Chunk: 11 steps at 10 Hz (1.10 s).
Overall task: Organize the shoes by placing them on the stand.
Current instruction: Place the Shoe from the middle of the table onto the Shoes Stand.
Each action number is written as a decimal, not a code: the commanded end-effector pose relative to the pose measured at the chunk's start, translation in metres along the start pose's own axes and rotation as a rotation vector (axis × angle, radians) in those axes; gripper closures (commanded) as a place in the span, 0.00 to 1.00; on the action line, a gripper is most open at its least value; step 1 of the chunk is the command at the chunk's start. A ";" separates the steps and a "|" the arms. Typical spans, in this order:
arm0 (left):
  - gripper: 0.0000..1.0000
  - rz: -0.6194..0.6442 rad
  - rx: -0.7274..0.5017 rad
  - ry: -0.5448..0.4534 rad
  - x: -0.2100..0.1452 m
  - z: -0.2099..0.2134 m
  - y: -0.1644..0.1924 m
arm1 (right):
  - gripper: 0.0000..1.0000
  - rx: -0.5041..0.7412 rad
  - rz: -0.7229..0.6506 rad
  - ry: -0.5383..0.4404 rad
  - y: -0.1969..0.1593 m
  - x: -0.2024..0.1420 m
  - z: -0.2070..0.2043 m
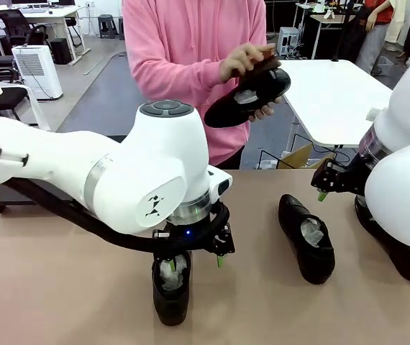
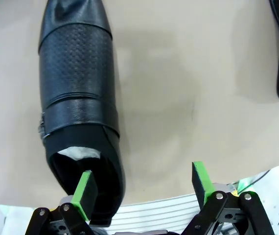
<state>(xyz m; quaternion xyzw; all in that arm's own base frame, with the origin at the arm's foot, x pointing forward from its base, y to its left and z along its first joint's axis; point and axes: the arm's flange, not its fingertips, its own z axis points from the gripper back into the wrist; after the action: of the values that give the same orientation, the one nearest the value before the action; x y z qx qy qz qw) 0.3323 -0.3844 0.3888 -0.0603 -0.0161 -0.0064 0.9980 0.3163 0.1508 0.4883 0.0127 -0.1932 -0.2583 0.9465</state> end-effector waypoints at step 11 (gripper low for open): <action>0.39 0.059 0.079 0.022 0.030 -0.039 0.003 | 0.00 0.006 0.004 -0.002 0.000 0.001 0.001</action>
<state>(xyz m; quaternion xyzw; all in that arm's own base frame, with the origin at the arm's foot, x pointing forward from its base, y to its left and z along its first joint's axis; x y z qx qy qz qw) 0.3589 -0.3823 0.3480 -0.0279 0.0050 0.0233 0.9993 0.3163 0.1508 0.4884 0.0128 -0.1934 -0.2582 0.9464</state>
